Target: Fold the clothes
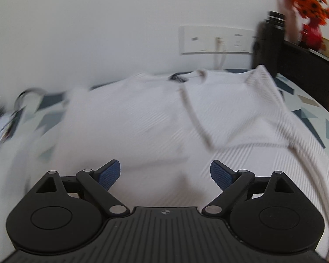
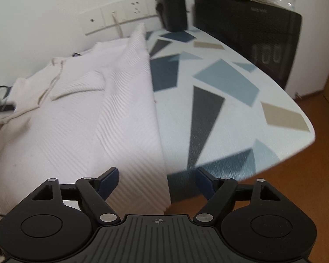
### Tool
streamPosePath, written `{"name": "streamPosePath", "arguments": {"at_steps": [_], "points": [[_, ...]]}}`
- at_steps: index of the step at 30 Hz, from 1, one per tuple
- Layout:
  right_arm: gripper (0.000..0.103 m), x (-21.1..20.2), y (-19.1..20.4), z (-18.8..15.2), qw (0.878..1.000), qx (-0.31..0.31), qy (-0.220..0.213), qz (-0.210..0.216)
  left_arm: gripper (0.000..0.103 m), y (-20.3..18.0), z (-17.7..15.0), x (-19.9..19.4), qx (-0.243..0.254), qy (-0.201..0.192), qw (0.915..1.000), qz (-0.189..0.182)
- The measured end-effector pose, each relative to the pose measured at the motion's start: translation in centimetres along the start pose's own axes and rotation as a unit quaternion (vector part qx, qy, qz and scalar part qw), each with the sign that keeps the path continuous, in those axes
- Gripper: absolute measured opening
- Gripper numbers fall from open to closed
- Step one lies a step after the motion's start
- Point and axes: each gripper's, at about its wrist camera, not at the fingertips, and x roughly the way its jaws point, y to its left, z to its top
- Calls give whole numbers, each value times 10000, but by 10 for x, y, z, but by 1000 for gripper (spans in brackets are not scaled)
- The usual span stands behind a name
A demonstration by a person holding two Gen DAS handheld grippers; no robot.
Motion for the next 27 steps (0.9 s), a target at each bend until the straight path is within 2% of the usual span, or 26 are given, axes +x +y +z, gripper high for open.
{"name": "streamPosePath", "arguments": {"at_steps": [7,11,18,21,23,27], "points": [[96,8,8,21,9961,-752,-172,429,94,37,-71,-66,-692,166,9962,501],[99,27,21,30,9930,-1071,-100,487,96,53,-99,-90,-1040,260,9908,824],[102,57,35,25,9936,-1089,121,293,96,74,-110,-78,-1039,554,9895,844],[102,60,41,20,9932,-1154,9,130,96,84,-110,-69,-1013,639,9899,752],[102,61,45,17,9931,-1168,-83,74,100,87,-110,-64,-931,676,9912,655],[102,61,49,13,9948,-977,-261,-99,103,92,-109,-57,-813,639,9934,499]]}}
